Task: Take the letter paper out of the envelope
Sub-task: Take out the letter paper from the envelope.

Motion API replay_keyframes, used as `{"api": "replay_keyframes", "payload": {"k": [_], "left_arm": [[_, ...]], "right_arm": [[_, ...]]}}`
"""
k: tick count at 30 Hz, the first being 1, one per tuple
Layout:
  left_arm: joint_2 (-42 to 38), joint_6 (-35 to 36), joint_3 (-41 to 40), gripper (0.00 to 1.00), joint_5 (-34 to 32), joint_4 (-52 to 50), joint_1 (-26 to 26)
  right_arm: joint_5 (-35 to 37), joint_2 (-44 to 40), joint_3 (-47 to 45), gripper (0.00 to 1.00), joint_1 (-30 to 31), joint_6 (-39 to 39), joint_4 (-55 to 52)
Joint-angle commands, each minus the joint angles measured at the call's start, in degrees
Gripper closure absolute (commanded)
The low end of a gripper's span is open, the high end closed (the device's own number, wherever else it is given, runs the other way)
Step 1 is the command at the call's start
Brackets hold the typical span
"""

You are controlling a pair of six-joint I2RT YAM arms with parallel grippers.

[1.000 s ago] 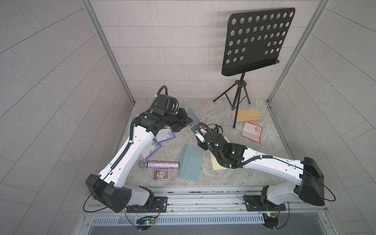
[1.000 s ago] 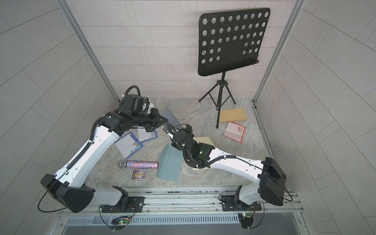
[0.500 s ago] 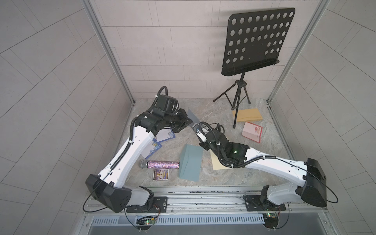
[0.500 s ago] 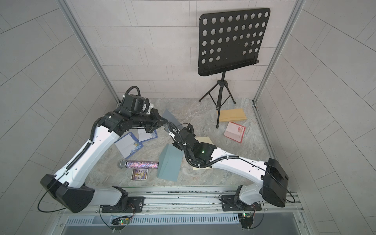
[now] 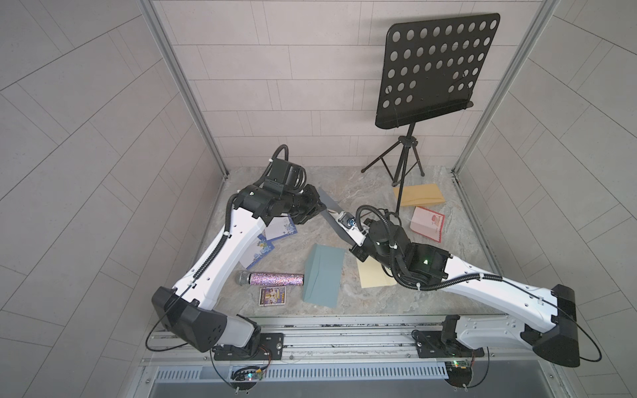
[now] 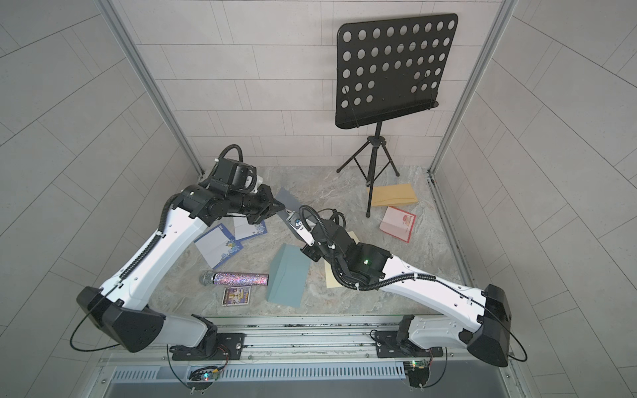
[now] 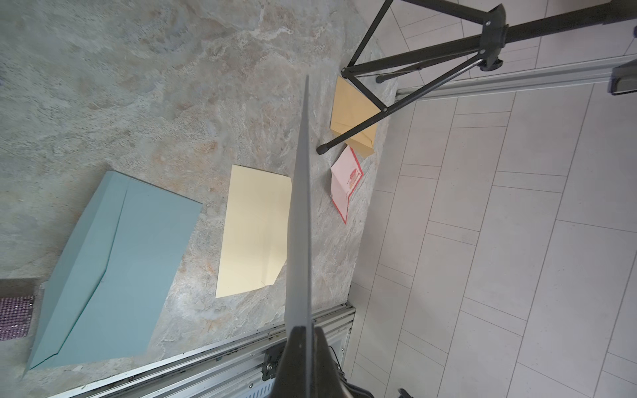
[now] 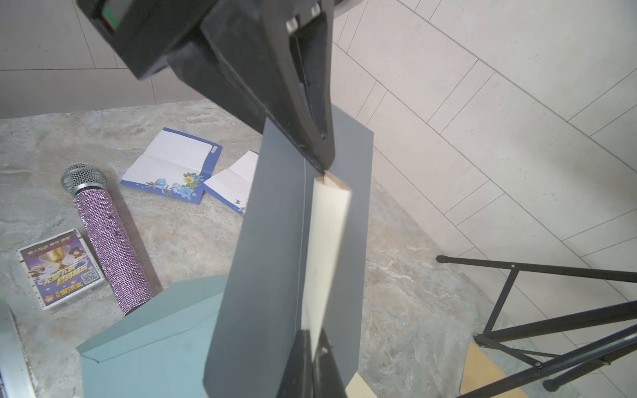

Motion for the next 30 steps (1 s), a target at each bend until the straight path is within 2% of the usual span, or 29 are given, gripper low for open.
{"api": "replay_keyframes", "payload": {"k": [1,10,16,20,25,30], "left_arm": [[0.6,1.6,1.4,1.00,-1.7,-1.6,0.0],[2.1,3.1,2.8,1.00,-2.5,-2.2,0.0],[2.9,4.0,3.3,1.00,-3.4,-1.4,0.1],[2.9,3.0,1.2,1.00,-4.1,3.1,0.1],[5.1,0.6,-1.8,1.00,-6.7,9.3,0.9],[7.3,-6.1,-7.5,1.00,-8.5,21.9,4.4]], "right_arm": [[-3.6,-1.5,0.8,1.00,0.3,1.7,-1.8],[-4.0,-4.7,2.1,1.00,0.3,3.4,-4.7],[-1.1,-7.8,2.6,1.00,-0.8,7.3,-5.9],[-2.9,-10.4,3.4,1.00,-5.2,13.2,-7.4],[-8.7,-13.7,3.1,1.00,-13.7,23.2,-8.5],[-12.6,-16.2,1.3,1.00,-20.5,30.2,-8.3]]}}
